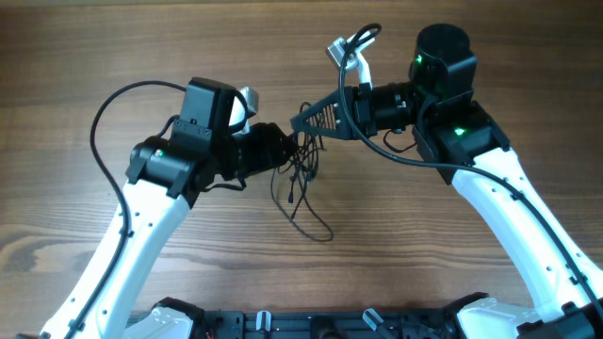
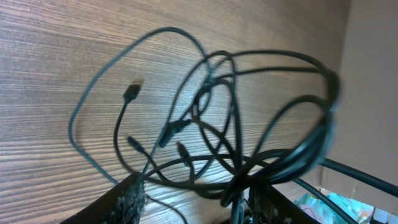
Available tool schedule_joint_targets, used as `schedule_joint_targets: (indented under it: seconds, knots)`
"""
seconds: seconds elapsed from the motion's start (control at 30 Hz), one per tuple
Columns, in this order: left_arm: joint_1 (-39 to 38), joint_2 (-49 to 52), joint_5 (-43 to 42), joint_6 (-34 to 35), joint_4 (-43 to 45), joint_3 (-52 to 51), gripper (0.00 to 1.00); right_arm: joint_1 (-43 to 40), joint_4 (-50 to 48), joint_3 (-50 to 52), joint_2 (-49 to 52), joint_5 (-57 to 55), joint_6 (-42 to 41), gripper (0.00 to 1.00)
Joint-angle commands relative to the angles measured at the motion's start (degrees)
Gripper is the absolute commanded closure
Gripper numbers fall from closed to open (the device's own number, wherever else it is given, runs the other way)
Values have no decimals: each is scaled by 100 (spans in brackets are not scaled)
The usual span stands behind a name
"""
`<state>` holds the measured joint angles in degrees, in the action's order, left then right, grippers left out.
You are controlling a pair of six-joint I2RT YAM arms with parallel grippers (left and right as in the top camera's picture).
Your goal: Untangle cables
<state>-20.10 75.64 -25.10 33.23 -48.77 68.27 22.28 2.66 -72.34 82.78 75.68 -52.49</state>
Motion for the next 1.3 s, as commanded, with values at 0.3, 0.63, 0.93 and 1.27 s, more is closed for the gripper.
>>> schedule_joint_targets:
  seconds: [0.3, 0.63, 0.93, 1.27]
  knots:
    - [-15, 387, 101, -133, 374, 33, 68, 4, -46, -31, -7, 713, -39, 96]
    - [-13, 387, 109, -131, 422, 33, 96, 4, -48, -28, -7, 852, 28, 96]
    - [308, 387, 275, 39, 160, 33, 96, -61, 1071, -28, -7, -120, 1460, 96]
    - [743, 387, 358, 57, -428, 33, 96, -431, 4116, -28, -7, -4795, 1781, 96]
